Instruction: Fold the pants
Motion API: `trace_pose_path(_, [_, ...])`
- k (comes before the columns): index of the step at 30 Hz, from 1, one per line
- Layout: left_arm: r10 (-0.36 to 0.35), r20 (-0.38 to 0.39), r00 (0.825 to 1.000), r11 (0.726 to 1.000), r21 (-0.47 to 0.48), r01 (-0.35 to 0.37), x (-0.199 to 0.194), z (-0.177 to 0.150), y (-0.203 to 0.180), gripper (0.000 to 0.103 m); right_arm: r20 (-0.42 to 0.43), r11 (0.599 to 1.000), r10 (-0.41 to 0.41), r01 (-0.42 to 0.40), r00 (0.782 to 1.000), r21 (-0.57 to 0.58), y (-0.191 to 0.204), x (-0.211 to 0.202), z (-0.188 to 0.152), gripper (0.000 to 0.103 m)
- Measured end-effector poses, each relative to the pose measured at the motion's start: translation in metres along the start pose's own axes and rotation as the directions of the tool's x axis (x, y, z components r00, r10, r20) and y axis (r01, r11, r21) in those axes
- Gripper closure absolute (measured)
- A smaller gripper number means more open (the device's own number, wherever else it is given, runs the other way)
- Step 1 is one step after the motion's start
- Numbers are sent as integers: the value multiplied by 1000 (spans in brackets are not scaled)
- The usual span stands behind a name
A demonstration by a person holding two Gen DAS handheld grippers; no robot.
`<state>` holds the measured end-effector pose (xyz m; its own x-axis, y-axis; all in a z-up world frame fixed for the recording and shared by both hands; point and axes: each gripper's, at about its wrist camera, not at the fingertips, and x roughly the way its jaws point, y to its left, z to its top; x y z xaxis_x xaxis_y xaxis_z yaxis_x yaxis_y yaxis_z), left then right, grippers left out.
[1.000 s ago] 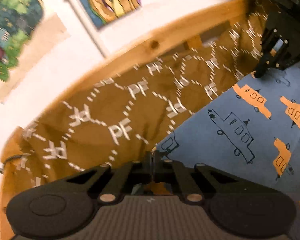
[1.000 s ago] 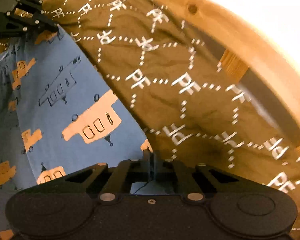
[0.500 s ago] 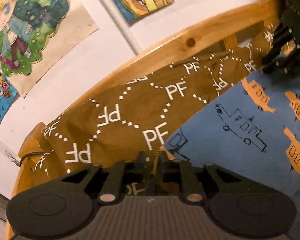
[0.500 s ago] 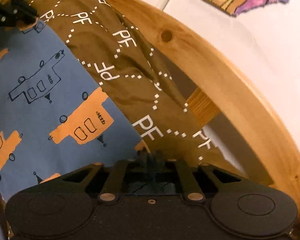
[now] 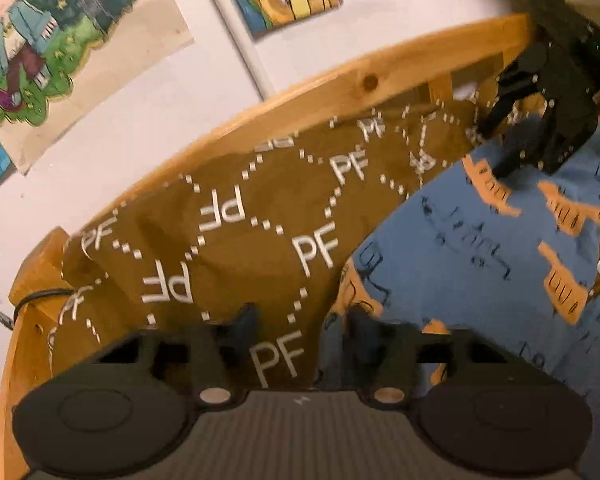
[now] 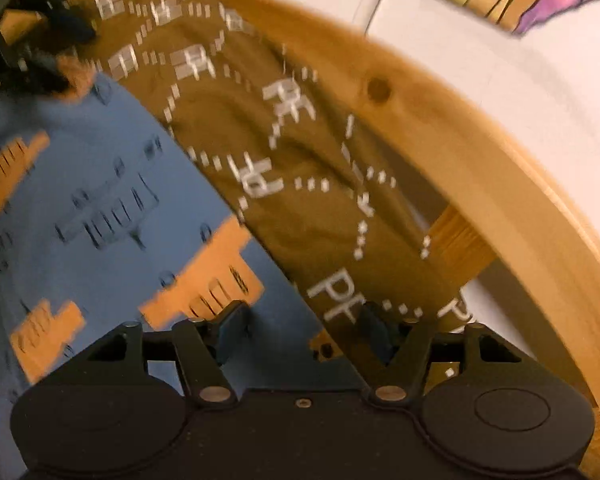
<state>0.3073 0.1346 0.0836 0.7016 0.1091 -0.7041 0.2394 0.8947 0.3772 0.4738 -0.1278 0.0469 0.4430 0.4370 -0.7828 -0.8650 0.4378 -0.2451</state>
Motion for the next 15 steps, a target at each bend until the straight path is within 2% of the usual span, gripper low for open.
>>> trace_pose_path(1, [-12,-6,1000,1000,-1,12,1,0,-1,80,-12,1000,0,0,1000,3,-1,2,-1,49])
trace_pose_path(3, [-36,-18,999,999,-13,36,2,1,-2,94,-16,999,9,-8,1000,38,-7,1,-4,63])
trace_pose_path(5, [-29,-14,999,1000,-12,29,0,2,-6,98,-13,998,12,-11,1000,66,-13,-4,-6,91])
trace_pose_path(7, [-9,1,1000,1000,3,9,-5,1,-9,100,-4,997,9,-8,1000,77,-16,-11,-9,102])
trace_pose_path(12, [32,88,996,999,1,-32,-30,-7,-11,101,82,997,-42,36,996,74,-3,-46,-19,103])
trace_pose_path(15, [49,177,983,998,30,-55,-50,-16,-20,101,140,993,-105,96,984,69,16,-68,-26,103])
